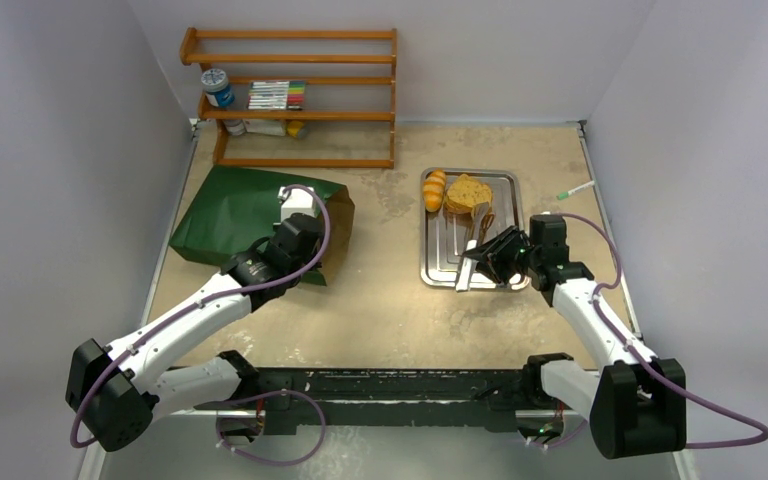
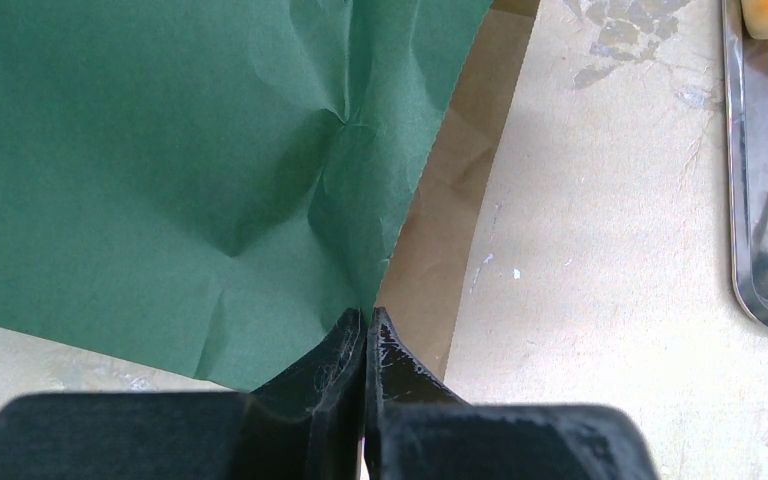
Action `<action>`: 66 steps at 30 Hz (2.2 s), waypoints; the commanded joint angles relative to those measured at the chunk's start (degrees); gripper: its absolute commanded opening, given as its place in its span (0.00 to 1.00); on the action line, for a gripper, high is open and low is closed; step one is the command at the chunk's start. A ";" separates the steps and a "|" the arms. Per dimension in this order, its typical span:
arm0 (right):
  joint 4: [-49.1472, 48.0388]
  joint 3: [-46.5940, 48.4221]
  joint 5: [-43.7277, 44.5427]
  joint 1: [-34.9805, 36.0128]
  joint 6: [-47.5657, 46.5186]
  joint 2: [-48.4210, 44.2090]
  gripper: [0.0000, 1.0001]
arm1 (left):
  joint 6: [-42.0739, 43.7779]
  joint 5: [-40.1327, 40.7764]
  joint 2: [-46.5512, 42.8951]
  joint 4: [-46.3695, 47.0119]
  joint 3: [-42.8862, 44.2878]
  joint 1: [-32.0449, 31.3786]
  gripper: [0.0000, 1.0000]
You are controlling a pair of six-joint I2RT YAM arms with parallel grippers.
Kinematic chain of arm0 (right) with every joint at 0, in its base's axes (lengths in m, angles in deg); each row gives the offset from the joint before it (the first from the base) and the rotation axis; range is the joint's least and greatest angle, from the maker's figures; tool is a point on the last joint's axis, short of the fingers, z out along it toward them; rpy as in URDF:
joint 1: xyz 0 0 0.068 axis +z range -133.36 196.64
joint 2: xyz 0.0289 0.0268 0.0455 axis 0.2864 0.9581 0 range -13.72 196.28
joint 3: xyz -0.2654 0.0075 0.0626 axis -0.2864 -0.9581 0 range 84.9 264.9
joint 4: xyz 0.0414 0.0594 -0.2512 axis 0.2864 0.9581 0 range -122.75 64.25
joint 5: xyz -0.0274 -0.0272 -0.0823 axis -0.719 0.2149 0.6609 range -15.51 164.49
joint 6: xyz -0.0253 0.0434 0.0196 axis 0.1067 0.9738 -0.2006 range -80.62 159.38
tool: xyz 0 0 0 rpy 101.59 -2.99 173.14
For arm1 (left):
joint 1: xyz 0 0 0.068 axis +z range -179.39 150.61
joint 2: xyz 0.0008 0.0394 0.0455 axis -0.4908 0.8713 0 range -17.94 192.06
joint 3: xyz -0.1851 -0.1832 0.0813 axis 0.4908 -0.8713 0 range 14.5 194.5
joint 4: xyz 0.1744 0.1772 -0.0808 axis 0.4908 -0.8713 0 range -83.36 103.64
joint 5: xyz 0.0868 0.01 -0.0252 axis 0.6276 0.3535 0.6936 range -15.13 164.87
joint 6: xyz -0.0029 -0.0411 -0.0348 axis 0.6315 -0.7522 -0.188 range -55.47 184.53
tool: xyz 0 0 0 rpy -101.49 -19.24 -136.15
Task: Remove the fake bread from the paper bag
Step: Place the fake bread in the container, then take out the fake bread from the paper bag.
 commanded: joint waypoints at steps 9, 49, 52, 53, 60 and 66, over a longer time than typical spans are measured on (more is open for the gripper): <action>1.72 1.09 -2.09 -0.25 -1.50 -3.55 0.37 | -0.87 0.61 0.31 3.33 2.12 -0.57 0.00; -11.59 7.29 2.84 30.22 1.48 -1.74 0.31 | 3.26 -5.25 -5.44 -0.88 -1.14 -1.48 0.00; -15.20 8.38 2.06 32.31 1.47 1.69 0.31 | 2.97 -5.74 -6.36 -2.67 -1.15 -1.50 0.00; -15.84 8.78 1.74 32.78 1.15 2.55 0.31 | 2.84 -6.09 -6.72 -3.13 -1.25 -1.54 0.00; -23.28 9.93 -2.50 34.19 0.20 9.52 0.31 | 0.79 -8.60 -9.77 -4.14 -2.09 -1.55 0.00; -33.04 10.78 -6.90 34.98 0.47 17.01 0.31 | -1.22 -12.28 -9.03 -4.50 -1.50 -1.95 0.00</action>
